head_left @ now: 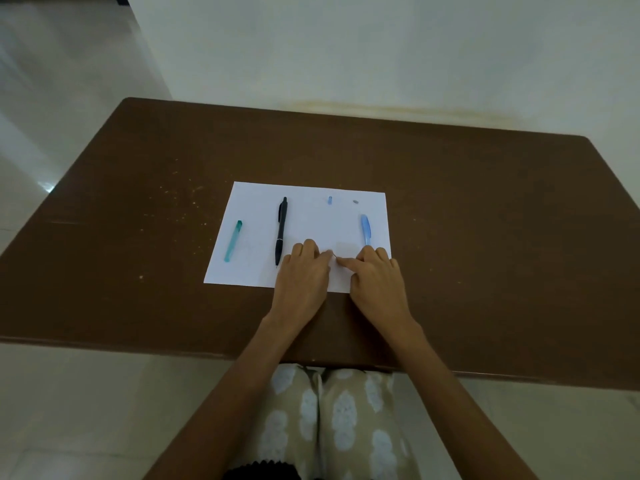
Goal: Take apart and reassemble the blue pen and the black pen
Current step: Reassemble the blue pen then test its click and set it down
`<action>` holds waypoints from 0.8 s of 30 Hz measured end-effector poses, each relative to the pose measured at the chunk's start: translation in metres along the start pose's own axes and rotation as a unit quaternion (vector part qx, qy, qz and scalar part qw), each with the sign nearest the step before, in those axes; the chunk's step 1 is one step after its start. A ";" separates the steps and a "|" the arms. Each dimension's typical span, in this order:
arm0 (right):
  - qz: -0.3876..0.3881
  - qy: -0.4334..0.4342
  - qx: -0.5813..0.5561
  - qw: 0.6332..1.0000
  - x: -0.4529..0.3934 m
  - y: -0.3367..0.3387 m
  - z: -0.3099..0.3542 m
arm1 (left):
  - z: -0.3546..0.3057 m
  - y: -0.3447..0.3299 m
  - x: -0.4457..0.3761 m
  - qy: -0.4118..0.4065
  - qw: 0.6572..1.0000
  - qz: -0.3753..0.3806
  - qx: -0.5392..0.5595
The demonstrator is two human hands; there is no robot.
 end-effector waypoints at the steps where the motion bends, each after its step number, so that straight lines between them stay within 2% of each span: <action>1: 0.008 -0.003 -0.006 1.000 0.001 0.000 -0.001 | 0.000 0.002 0.000 0.002 1.000 0.001 0.009; 6: -0.044 -0.048 -0.077 0.995 0.001 0.017 -0.021 | 0.012 0.004 -0.012 0.066 0.991 0.033 0.114; 11: -0.057 -0.067 -0.118 0.989 -0.004 0.027 -0.035 | 0.014 -0.002 -0.020 0.144 0.976 0.050 0.154; 18: -0.054 -0.067 -0.159 0.984 -0.007 0.030 -0.036 | 0.012 -0.006 -0.027 0.155 0.969 0.077 0.175; 24: -0.047 -0.063 -0.168 0.983 -0.012 0.030 -0.035 | 0.015 -0.007 -0.026 0.176 0.963 0.069 0.191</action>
Point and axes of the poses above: each hand's wrist, its own x-axis away from the middle knuckle, its own y-axis out of the back of the hand, z = x × y, the point moved 9 cm from there along -x, towards the middle knuckle, and after that the axes turned 10 degrees about z, right-handed, at the moved point
